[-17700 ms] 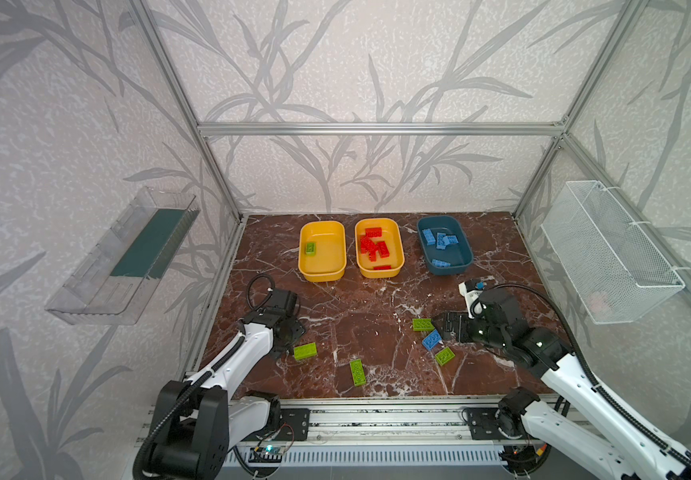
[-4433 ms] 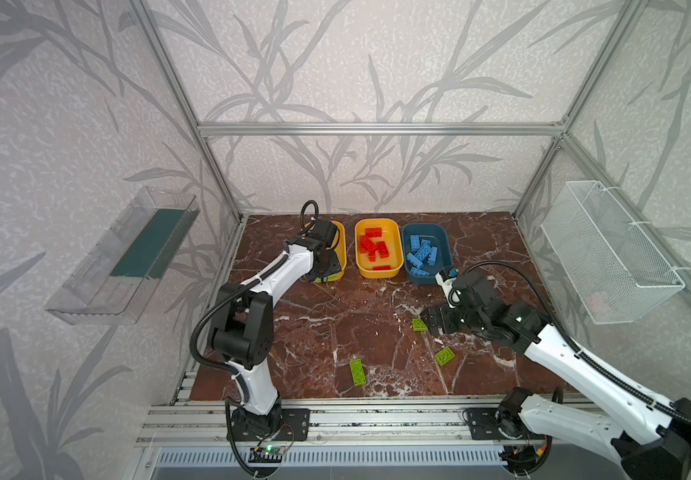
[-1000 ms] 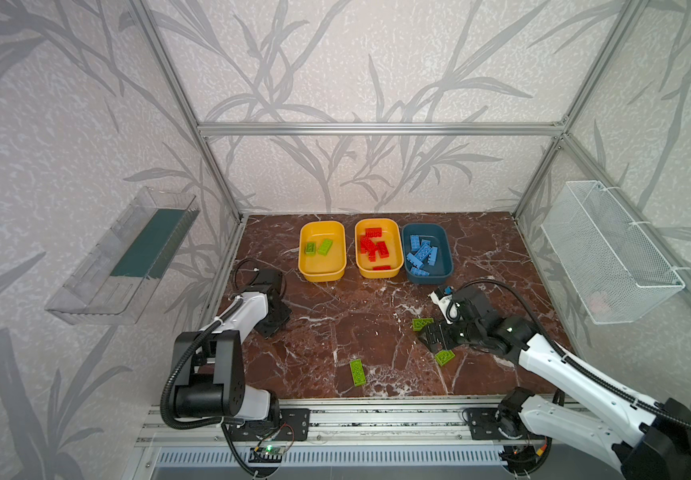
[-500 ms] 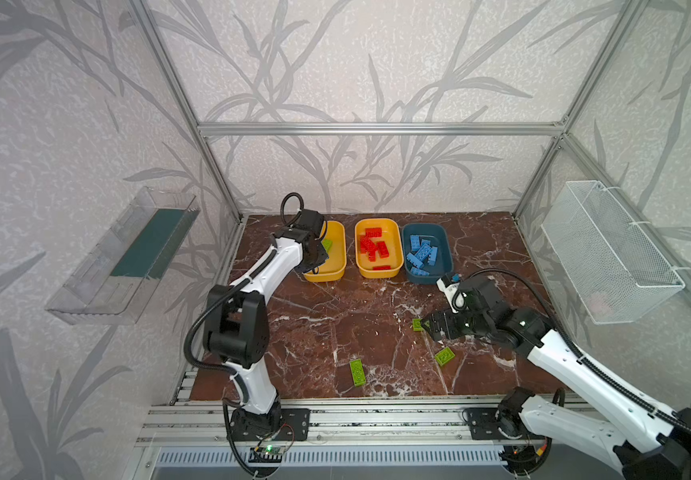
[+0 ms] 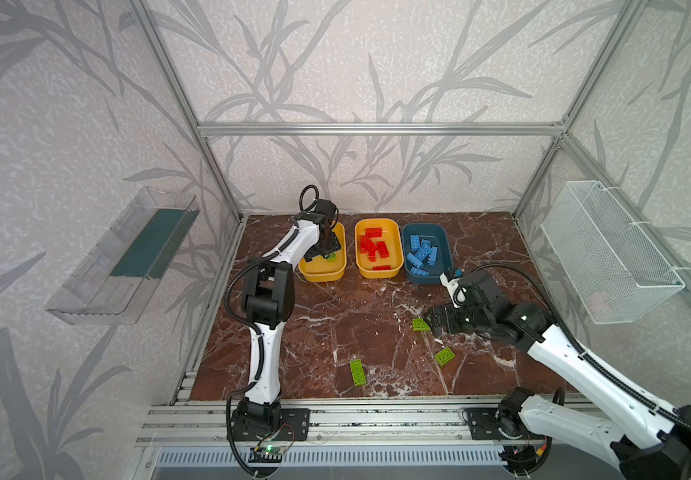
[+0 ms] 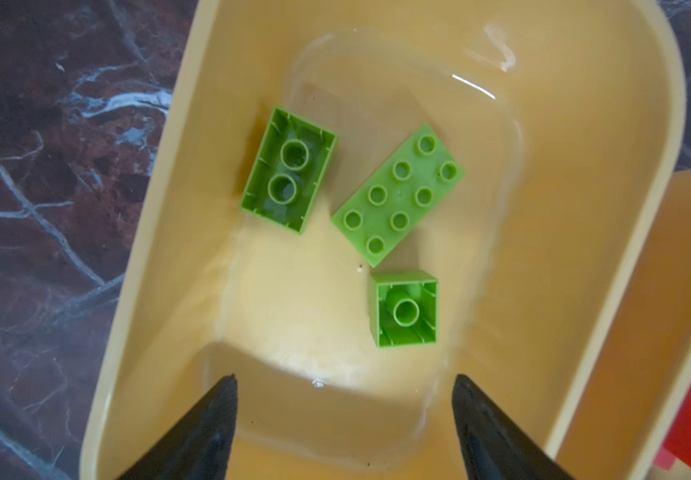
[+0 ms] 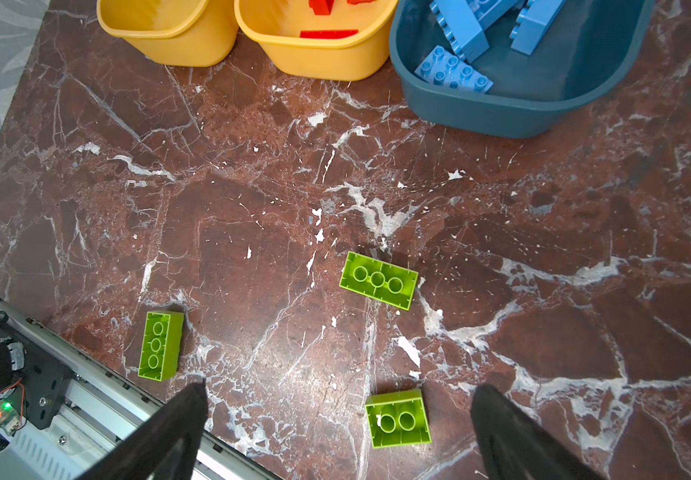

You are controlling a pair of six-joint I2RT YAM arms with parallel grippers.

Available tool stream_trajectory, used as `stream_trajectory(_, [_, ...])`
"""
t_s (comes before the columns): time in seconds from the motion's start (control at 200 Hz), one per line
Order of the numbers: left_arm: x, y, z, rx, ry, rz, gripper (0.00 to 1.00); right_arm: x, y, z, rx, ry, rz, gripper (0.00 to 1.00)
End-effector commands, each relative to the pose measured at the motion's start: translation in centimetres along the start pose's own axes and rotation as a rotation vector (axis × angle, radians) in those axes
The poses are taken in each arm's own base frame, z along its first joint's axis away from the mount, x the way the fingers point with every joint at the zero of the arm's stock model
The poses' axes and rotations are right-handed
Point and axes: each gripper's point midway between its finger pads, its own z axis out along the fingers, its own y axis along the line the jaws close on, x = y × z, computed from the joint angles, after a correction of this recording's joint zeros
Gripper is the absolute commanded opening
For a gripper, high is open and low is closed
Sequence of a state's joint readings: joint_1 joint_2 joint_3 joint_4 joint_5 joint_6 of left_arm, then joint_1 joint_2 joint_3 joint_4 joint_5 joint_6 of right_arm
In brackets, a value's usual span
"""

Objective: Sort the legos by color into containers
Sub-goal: 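Drop the small lime-green brick into the nearer yellow bin with the left gripper, then lower the left gripper onto a lime-green brick near the robot and grasp it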

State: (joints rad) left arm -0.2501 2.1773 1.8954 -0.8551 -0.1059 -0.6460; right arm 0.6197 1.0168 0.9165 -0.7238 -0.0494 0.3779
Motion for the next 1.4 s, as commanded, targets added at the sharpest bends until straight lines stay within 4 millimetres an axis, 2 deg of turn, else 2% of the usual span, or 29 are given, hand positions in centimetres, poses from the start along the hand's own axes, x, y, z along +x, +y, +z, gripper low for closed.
stream_trajectory(0.0, [1.3, -0.3, -4.6, 0.021, -0.045, 0.044, 0.82, -0.6, 0.1, -0.3, 0.000, -0.011, 0.010, 0.99])
stream_trajectory(0.07, [3.5, -0.3, -6.4, 0.048, -0.044, 0.055, 0.82, -0.4, 0.0, -0.3, 0.001, -0.010, 0.008, 0.99])
stream_trajectory(0.14, [6.5, -0.2, -7.8, 0.074, -0.030, 0.072, 0.82, -0.3, -0.1, -0.5, 0.004, -0.018, 0.008, 0.99])
stream_trajectory(0.32, [16.5, 0.9, -10.0, 0.096, 0.029, 0.147, 0.82, 0.7, -0.7, -1.0, 0.023, -0.014, 0.005, 0.99])
stream_trajectory(0.43, [21.9, 3.1, -10.7, 0.086, 0.038, 0.154, 0.82, 1.9, -1.1, -1.3, 0.024, -0.012, 0.018, 0.99])
stream_trajectory(0.495, [24.5, 4.1, -11.0, 0.104, 0.037, 0.147, 0.82, 2.7, -1.4, -1.3, 0.022, -0.011, 0.033, 0.99])
stream_trajectory(0.595, [27.3, 5.3, -11.6, 0.140, 0.026, 0.135, 0.82, 3.7, -1.7, -1.5, 0.023, -0.019, 0.049, 0.99])
stream_trajectory(0.755, [30.2, 5.5, -12.5, 0.195, 0.012, 0.170, 0.83, 4.9, -1.9, -1.8, 0.012, -0.031, 0.071, 0.99])
stream_trajectory(0.93, [32.6, 4.3, -12.2, 0.245, 0.023, 0.200, 0.83, 6.1, -2.5, -2.3, 0.020, -0.029, 0.092, 0.99])
stream_trajectory(1.095, [34.4, 3.3, -10.8, 0.246, 0.056, 0.219, 0.83, 6.8, -2.6, -2.9, 0.015, -0.030, 0.100, 0.99])
stream_trajectory(1.395, [35.9, 4.1, -8.0, 0.134, 0.095, 0.254, 0.84, 6.9, -2.5, -3.2, 0.005, -0.043, 0.106, 0.99])
